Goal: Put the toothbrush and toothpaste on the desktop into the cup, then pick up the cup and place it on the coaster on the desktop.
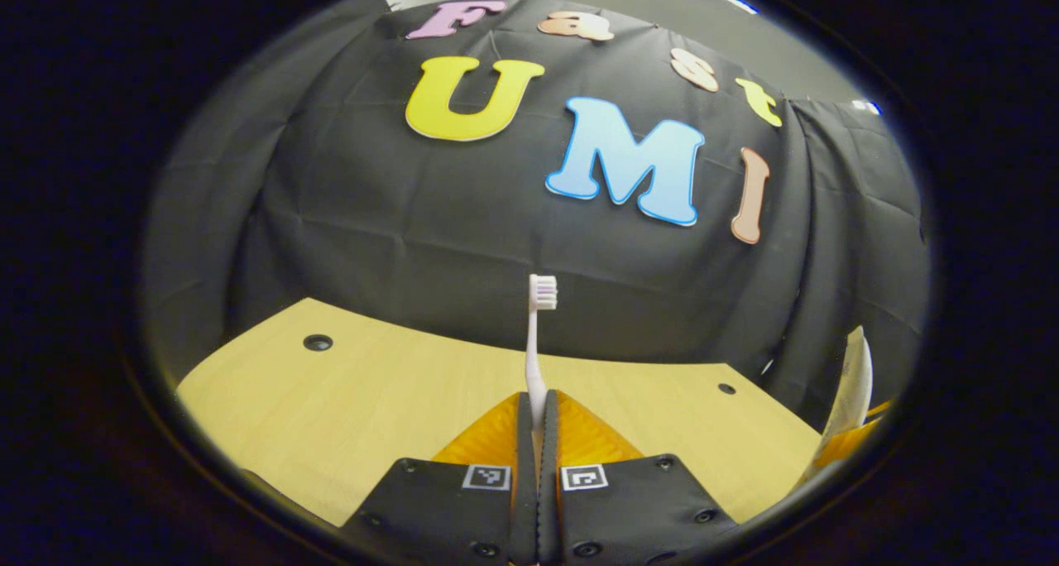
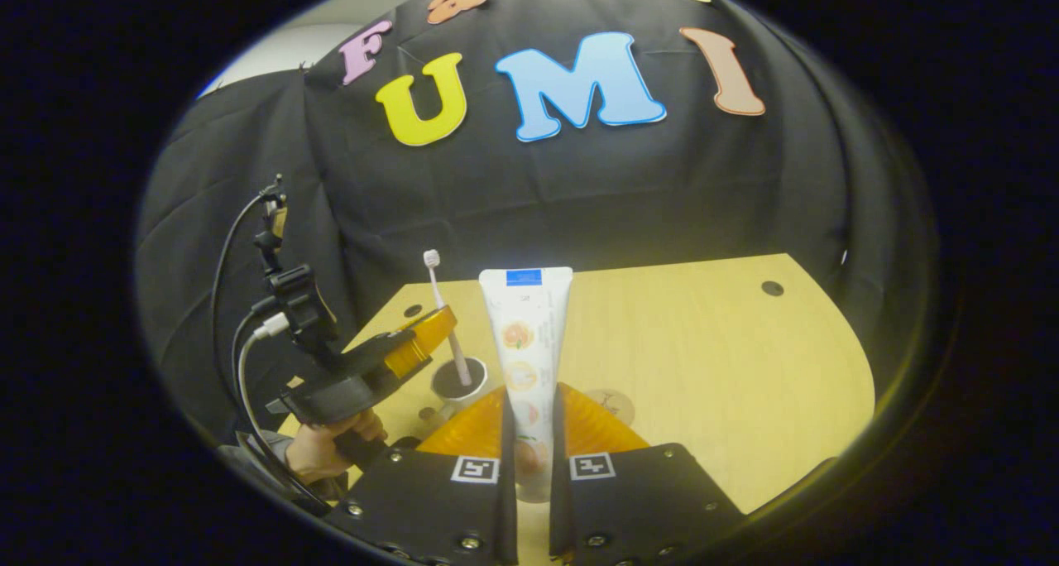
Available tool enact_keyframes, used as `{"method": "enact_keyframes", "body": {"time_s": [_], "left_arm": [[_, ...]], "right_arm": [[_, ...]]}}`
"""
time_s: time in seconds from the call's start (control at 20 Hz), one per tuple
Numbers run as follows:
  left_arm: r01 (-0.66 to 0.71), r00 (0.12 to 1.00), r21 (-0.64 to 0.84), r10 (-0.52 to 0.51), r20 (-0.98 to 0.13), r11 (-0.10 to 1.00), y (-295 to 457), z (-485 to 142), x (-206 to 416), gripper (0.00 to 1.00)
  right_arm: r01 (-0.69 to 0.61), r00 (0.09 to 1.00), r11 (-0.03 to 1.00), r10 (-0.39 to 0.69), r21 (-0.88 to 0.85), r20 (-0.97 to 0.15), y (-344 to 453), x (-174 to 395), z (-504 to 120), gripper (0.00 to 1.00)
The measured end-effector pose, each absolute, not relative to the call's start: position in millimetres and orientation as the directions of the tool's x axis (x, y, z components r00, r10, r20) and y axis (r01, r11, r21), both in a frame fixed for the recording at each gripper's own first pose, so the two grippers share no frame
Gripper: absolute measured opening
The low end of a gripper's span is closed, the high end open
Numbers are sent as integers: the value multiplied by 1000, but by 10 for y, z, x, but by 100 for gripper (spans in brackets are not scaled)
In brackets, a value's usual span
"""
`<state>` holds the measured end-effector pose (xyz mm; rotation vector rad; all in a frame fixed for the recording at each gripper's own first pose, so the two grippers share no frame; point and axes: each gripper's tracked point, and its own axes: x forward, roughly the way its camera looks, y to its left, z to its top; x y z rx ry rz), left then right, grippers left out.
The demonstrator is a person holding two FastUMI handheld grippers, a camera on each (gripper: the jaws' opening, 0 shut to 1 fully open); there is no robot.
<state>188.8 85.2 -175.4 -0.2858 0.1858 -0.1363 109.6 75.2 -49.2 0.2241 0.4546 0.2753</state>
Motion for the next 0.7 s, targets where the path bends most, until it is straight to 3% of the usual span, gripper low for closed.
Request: {"method": "enact_keyframes", "body": {"time_s": [0.3, 0.4, 0.5, 0.6, 0.7], "left_arm": [[83, 965, -305, -153, -213, 949, 932, -1935, 1847, 14], [100, 959, -320, -177, -221, 942, 906, -1939, 1808, 26], [96, 955, -326, -179, -235, 941, 939, -1960, 1759, 51], [82, 959, -326, -163, -231, 942, 997, -1901, 1710, 90], [72, 963, -317, -149, -224, 946, 1069, -1836, 1636, 92]], "right_arm": [[-246, 843, 930, 345, 275, -412, 956, 1292, -485, 16], [-266, 838, 925, 361, 273, -410, 1047, 1363, -486, 16], [-288, 834, 919, 378, 268, -402, 1143, 1428, -463, 16], [-310, 829, 912, 397, 268, -393, 1241, 1502, -454, 16], [-328, 830, 906, 412, 267, -377, 1334, 1581, -415, 16]]}}
